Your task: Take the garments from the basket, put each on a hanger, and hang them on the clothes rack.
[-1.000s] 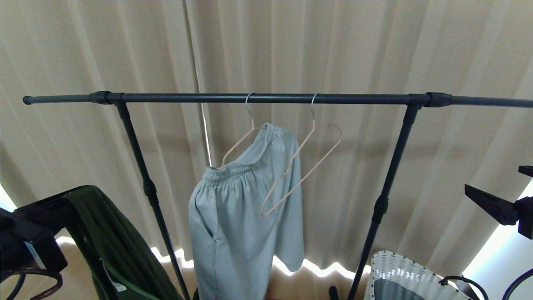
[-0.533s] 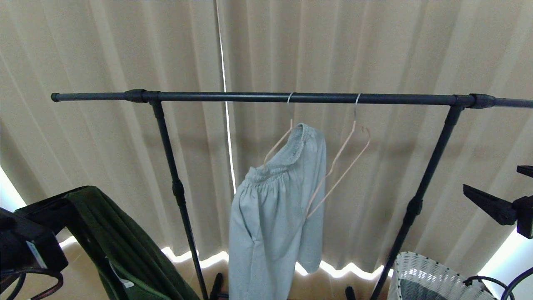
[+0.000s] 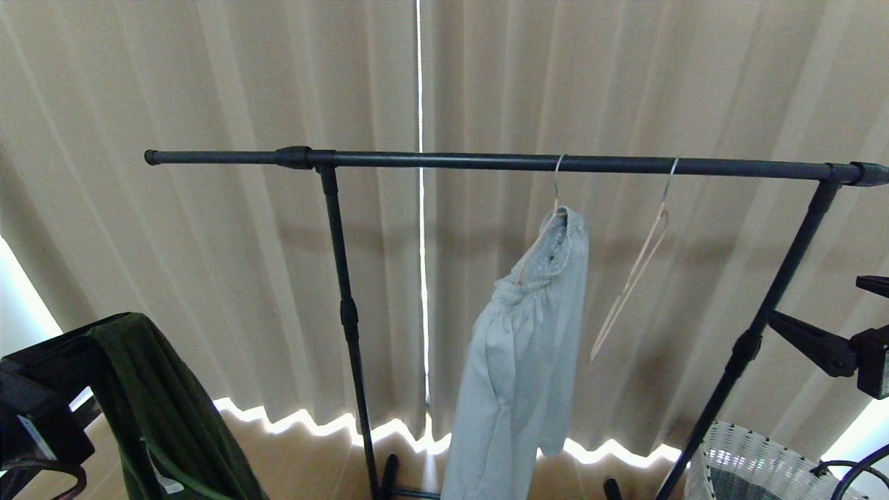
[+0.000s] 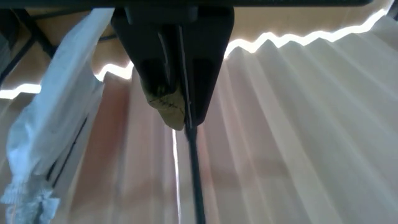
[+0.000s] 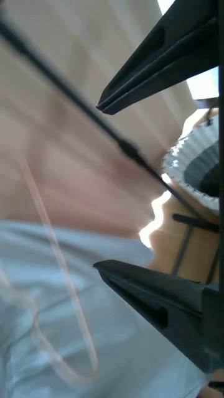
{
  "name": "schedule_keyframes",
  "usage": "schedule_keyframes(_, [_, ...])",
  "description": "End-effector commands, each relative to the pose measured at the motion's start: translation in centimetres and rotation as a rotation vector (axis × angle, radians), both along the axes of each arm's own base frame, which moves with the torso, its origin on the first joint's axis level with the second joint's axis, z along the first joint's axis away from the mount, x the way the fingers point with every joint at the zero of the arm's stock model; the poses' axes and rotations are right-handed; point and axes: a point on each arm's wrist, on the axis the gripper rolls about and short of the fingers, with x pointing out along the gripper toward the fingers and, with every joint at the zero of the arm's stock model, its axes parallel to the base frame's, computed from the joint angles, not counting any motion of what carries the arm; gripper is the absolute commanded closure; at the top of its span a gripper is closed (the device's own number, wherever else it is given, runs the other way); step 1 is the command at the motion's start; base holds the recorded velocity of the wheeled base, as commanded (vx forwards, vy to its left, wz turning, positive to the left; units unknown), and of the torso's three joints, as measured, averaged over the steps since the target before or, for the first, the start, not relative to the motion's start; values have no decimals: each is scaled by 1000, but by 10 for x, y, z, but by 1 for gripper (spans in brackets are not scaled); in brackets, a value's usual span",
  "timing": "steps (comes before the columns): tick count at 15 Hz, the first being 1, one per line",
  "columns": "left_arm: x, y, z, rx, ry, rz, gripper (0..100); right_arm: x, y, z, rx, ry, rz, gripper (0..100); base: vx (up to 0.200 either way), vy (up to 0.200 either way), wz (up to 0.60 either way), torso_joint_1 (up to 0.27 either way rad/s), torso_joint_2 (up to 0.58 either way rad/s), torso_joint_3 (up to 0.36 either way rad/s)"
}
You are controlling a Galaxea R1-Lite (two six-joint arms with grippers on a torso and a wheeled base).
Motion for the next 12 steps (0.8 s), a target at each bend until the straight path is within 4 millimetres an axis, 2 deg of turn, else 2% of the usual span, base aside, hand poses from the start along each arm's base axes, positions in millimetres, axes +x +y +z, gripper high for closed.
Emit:
schedule_keyframes(1, [-1,1,1,-2,-6,2,100,0,0,0,-1,0,2,0,0,0,0,0,0,0])
schedule_keyframes(4, [-1,1,1,-3,-6,3,100,-1,0,0,-1,0,2,0,0,0,0,0,0,0])
schedule_keyframes(12, [-1,0,-1,4,0,0,100,2,1,0,1,8,7,0,200,0,0,-1,0,4])
